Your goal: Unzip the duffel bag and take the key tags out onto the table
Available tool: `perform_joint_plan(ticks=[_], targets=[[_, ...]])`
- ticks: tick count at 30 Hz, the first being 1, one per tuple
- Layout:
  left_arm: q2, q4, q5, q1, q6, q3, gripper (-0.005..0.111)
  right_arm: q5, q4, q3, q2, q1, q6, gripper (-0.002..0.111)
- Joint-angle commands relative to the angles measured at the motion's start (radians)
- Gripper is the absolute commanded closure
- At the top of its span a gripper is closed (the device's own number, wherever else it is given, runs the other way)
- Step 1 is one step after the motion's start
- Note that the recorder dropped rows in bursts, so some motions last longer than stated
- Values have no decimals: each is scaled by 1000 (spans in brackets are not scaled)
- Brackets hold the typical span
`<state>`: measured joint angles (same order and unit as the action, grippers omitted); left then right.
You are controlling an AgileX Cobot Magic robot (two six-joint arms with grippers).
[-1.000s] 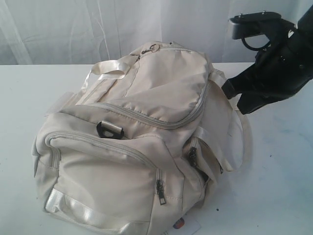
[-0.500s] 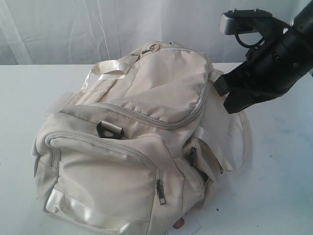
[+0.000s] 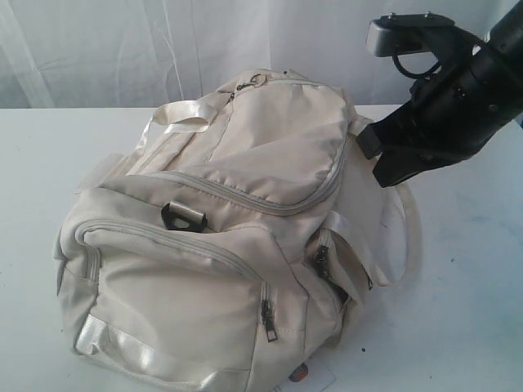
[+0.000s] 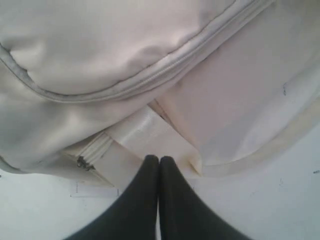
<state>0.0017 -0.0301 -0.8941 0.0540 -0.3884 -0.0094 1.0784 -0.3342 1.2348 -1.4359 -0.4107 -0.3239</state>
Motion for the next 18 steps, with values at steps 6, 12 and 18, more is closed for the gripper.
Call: perform_joint_plan(ticks=[6, 12, 18], targets=[[173, -5, 452, 2, 71, -263, 107, -11, -6, 8, 8, -2, -12, 108], [195, -34, 532, 2, 44, -288, 107, -9, -9, 8, 8, -2, -12, 108], [455, -58, 1084, 2, 152, -500, 107, -11, -9, 8, 8, -2, -12, 108]])
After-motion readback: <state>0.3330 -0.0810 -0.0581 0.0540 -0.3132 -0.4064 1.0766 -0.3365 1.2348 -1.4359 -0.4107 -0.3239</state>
